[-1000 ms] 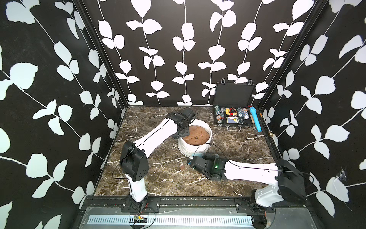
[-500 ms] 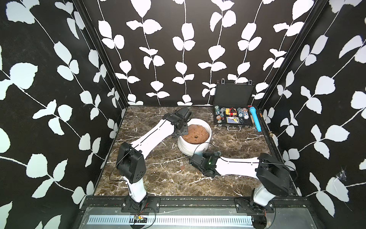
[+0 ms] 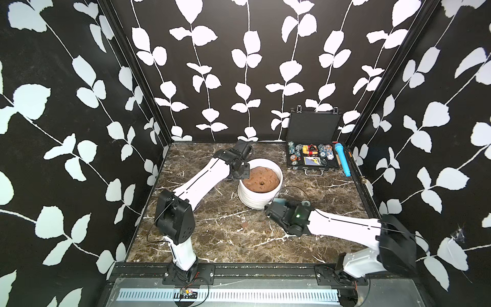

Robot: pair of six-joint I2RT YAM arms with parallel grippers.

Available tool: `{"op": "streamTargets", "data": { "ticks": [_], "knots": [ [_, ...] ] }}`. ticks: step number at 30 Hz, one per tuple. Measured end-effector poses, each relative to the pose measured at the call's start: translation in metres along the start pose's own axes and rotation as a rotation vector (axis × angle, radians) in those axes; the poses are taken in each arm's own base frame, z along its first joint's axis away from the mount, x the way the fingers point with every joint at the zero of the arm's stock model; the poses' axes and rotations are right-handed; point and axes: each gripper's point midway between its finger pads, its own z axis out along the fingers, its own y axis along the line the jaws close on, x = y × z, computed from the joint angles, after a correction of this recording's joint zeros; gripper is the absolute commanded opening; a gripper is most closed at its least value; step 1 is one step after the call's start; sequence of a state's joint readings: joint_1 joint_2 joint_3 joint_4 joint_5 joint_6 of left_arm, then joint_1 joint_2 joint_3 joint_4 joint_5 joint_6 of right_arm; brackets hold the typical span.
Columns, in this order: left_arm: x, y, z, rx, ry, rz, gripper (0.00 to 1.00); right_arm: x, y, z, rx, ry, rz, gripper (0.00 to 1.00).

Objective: Scrub the dried mud off the ceramic pot
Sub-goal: Rotate the pot on the tray, then brush off the soil from the pot.

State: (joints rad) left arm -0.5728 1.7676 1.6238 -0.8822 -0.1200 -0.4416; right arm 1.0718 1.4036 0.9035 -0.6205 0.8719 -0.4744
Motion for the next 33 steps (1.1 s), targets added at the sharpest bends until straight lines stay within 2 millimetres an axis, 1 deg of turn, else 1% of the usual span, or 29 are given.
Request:
{"op": "streamTargets", "data": {
  "ticks": [5,8,11,14,18,22,26,29,33],
  "knots": [
    [-0.009,0.003,0.004,0.006,0.0,0.118,0.0,-0.008,-0.002,-0.018,-0.063,-0.136,0.07,0.0],
    [-0.016,0.003,0.007,0.015,0.001,0.194,0.0,-0.019,-0.002,-0.024,-0.09,-0.208,0.071,0.0],
    [-0.024,0.002,0.011,0.019,0.002,0.264,0.0,-0.033,-0.001,-0.024,-0.098,-0.257,0.047,0.0],
    [-0.028,-0.002,0.013,0.035,0.004,0.305,0.0,-0.045,-0.001,-0.017,-0.083,-0.261,0.009,0.0],
    [-0.029,-0.003,0.014,0.045,0.007,0.333,0.0,-0.06,0.004,-0.001,-0.063,-0.227,-0.047,0.0],
    [-0.029,-0.003,0.014,0.049,0.007,0.343,0.0,-0.073,0.004,0.01,-0.038,-0.202,-0.055,0.0],
    [-0.03,-0.004,0.015,0.051,0.003,0.352,0.0,-0.079,0.002,0.015,-0.026,-0.179,-0.064,0.0],
    [-0.032,-0.004,0.015,0.057,-0.002,0.361,0.0,-0.081,0.008,0.023,-0.028,-0.152,-0.085,0.0],
    [-0.033,-0.004,0.016,0.06,-0.003,0.369,0.0,-0.075,0.018,0.036,-0.047,-0.11,-0.109,0.0]
  ]
}}
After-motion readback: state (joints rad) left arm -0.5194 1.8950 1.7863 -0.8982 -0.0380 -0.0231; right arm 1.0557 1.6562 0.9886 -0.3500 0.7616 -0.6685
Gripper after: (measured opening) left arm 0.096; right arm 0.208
